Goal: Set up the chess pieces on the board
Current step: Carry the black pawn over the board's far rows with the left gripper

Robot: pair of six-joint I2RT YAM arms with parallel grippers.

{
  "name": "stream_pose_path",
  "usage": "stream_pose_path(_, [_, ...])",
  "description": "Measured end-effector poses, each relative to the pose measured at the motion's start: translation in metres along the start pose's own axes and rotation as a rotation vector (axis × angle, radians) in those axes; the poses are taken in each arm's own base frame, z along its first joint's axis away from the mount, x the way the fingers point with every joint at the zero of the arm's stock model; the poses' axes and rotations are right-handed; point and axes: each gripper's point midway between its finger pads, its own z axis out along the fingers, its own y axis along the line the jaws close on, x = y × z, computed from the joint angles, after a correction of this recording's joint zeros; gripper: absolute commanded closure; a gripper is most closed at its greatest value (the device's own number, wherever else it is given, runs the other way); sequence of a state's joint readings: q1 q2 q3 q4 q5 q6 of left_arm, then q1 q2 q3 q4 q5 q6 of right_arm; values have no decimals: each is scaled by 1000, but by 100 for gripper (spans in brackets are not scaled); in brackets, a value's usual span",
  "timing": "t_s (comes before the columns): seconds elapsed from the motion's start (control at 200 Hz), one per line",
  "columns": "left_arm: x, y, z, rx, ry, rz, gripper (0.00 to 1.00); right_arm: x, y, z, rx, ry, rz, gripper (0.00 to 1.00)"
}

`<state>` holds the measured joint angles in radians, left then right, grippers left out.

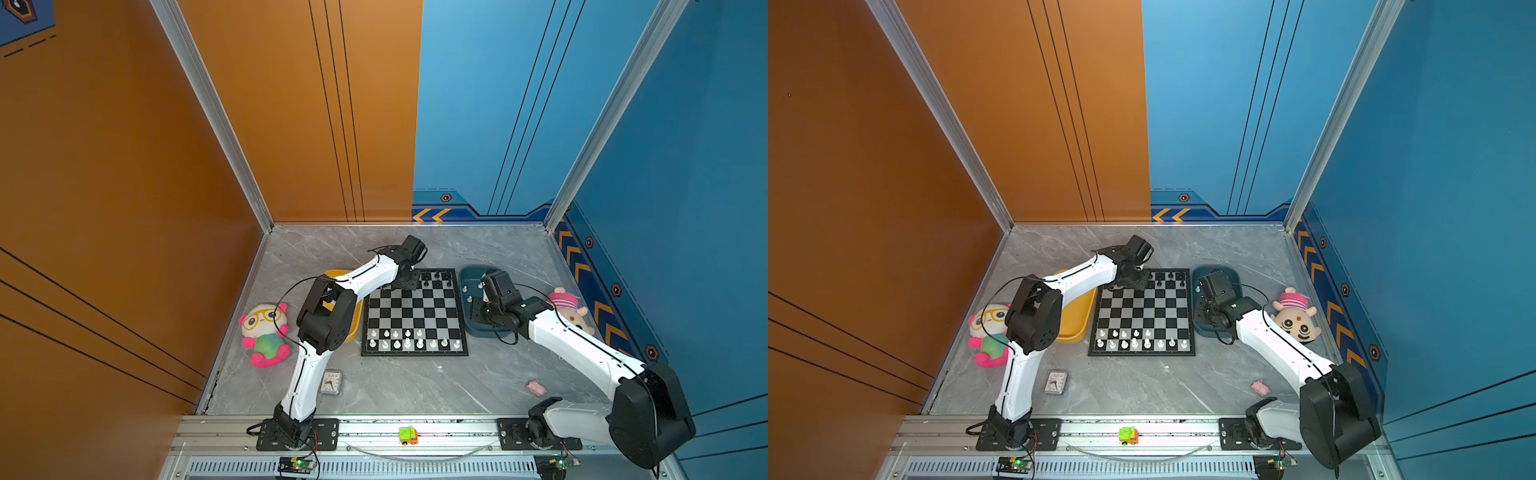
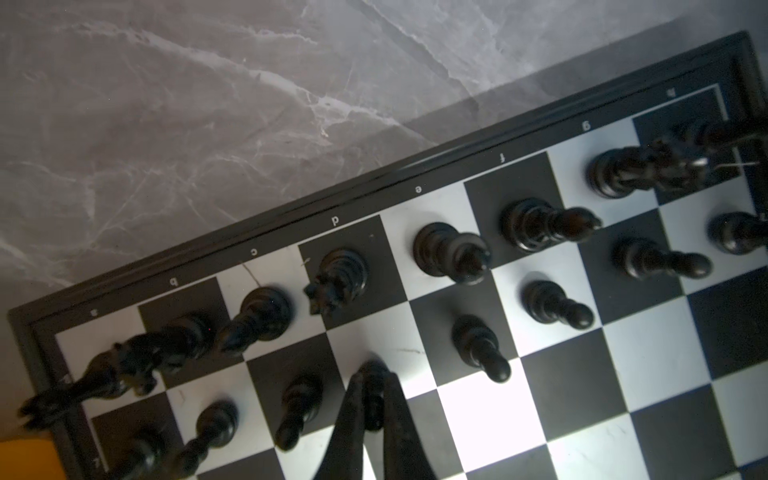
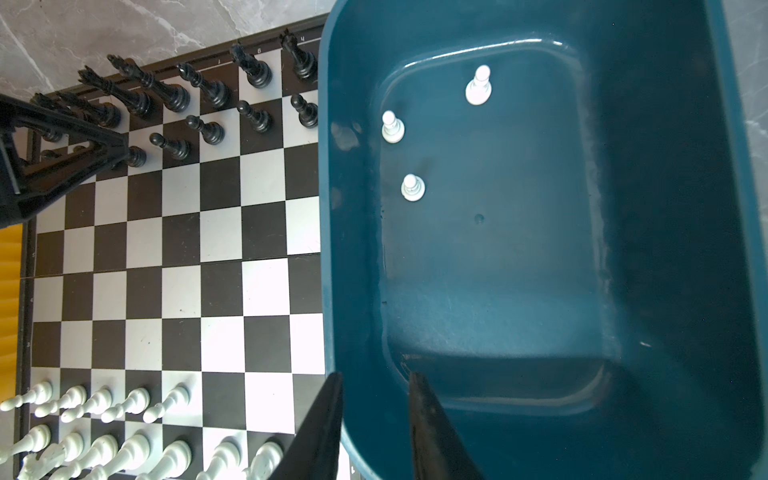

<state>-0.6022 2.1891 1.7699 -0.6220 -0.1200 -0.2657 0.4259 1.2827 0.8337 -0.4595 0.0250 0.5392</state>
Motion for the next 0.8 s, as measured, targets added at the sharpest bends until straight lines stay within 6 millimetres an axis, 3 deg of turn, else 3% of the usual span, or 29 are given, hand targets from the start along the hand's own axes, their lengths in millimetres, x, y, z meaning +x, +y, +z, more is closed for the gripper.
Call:
stream_pose_path(0.571, [-2, -1, 2, 1, -3, -1, 95, 0, 0, 0, 0, 0, 0, 70])
stream_pose_path(0.801, [-3, -1, 3, 1, -3, -1, 85, 0, 0, 0, 0, 1, 0, 70])
